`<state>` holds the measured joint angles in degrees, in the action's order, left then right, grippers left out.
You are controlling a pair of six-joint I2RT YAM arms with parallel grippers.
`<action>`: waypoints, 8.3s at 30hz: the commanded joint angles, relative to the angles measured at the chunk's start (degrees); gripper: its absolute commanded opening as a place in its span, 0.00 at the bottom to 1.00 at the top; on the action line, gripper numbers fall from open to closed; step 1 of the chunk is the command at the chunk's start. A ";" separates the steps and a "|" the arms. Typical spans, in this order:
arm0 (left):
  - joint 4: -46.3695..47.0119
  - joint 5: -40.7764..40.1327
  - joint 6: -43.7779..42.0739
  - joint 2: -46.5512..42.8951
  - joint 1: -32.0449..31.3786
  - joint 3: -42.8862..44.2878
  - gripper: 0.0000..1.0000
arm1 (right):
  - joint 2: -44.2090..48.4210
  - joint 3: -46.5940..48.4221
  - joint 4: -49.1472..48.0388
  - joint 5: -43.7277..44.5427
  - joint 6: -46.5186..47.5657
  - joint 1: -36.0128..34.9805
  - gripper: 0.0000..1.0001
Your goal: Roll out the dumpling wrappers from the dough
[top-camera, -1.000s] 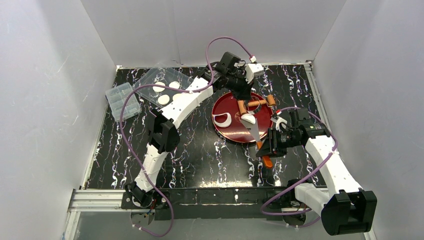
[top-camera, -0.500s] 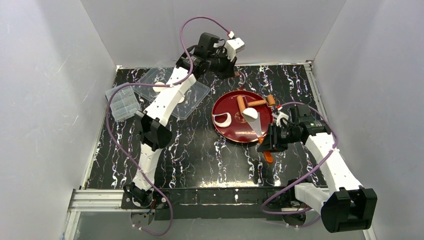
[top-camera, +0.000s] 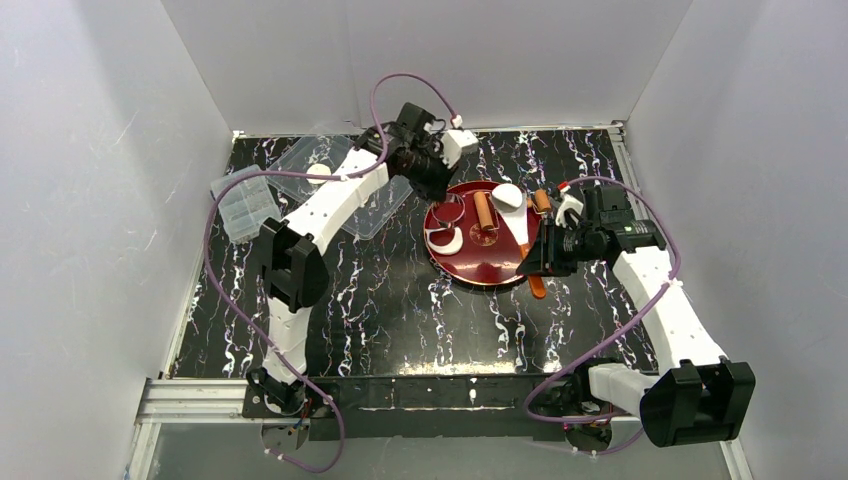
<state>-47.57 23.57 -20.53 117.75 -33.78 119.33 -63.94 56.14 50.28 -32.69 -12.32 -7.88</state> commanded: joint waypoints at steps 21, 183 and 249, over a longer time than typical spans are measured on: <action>18.03 2.38 -7.31 0.66 -10.90 -17.47 0.25 | -7.03 9.12 -12.19 6.24 -3.95 1.98 0.01; -3.93 -15.75 8.59 -30.83 27.01 -39.56 0.98 | -41.61 32.54 -13.50 77.67 30.27 -49.16 0.01; -4.71 -14.57 8.80 -30.00 27.63 -39.14 0.98 | -49.99 37.87 5.10 25.58 3.50 -37.43 0.01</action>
<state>-51.00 8.19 -11.86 89.41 -6.52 78.70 -114.32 90.74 53.89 -8.88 -9.21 -44.97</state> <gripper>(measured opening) 0.981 0.363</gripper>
